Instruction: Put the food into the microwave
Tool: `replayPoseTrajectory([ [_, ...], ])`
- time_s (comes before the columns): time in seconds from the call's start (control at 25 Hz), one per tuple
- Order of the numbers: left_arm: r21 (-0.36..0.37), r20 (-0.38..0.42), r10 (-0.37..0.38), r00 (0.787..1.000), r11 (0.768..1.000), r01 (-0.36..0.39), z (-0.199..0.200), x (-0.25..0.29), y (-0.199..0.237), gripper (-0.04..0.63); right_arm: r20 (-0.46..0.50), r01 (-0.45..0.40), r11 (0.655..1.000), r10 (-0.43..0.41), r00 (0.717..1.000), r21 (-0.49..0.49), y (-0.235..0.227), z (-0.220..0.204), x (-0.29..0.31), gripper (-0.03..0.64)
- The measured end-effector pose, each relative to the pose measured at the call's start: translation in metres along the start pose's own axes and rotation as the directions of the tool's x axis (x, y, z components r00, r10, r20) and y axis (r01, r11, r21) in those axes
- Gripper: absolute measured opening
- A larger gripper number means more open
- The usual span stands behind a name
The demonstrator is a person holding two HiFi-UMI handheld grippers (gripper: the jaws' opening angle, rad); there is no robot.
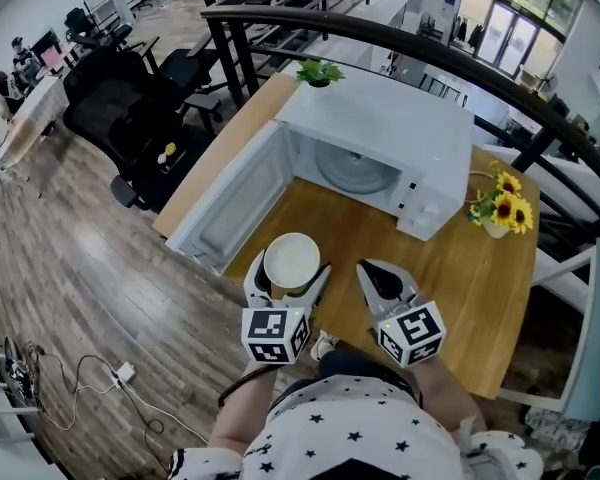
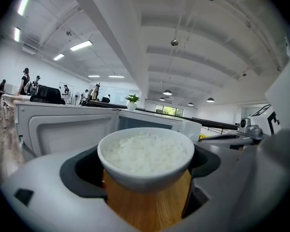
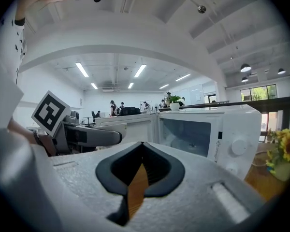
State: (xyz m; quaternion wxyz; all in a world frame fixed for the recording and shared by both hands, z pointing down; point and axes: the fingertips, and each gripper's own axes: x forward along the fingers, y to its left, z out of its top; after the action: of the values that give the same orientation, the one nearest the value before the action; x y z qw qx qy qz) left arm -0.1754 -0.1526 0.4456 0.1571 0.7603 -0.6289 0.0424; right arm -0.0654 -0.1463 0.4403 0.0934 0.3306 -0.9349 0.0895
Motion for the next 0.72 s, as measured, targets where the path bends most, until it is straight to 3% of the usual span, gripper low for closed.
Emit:
replayPoseTrajectory([
  [0.72, 0.038, -0.062, -0.059, 0.996, 0.997, 0.061, 0.0, 0.128, 0.008, 0.491, -0.062, 0.086, 0.994, -0.082, 0.995, 0.068, -0.069, -0.017, 0.041, 0.005],
])
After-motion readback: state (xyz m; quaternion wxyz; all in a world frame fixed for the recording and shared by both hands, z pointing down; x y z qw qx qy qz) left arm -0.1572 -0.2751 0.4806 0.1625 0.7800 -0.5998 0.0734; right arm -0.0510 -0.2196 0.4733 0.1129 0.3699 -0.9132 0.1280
